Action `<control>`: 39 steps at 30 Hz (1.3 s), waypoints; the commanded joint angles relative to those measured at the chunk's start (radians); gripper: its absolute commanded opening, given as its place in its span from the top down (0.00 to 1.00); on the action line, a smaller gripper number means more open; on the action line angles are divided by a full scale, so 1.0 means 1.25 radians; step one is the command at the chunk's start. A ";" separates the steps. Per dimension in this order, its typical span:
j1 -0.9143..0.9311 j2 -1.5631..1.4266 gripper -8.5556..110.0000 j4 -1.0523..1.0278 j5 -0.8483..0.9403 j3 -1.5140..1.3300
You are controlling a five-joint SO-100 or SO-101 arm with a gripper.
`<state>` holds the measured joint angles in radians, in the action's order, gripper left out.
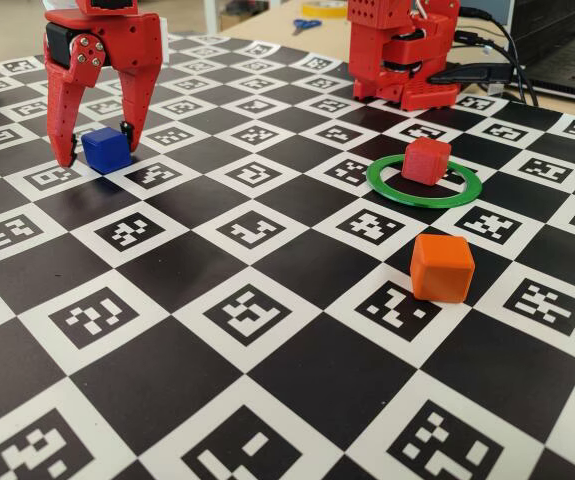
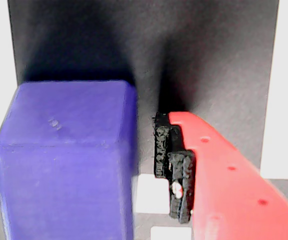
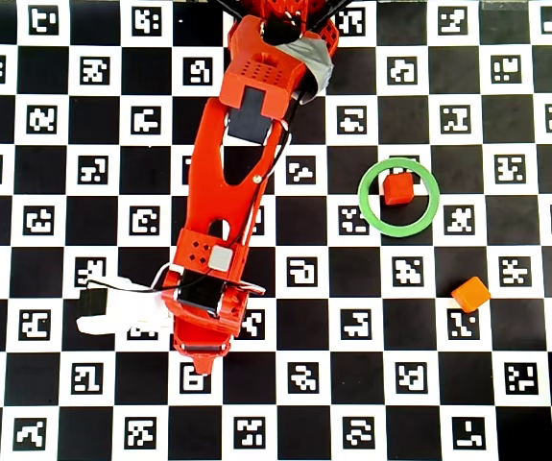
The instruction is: Grab the red cube then put it in the green circle then put the blue cube on top and finally the orange cube on top
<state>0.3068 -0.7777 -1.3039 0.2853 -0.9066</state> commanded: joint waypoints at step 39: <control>-0.022 -0.091 0.86 -0.053 -0.037 0.060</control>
<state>0.2884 -0.7777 -1.3269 0.2654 -0.9066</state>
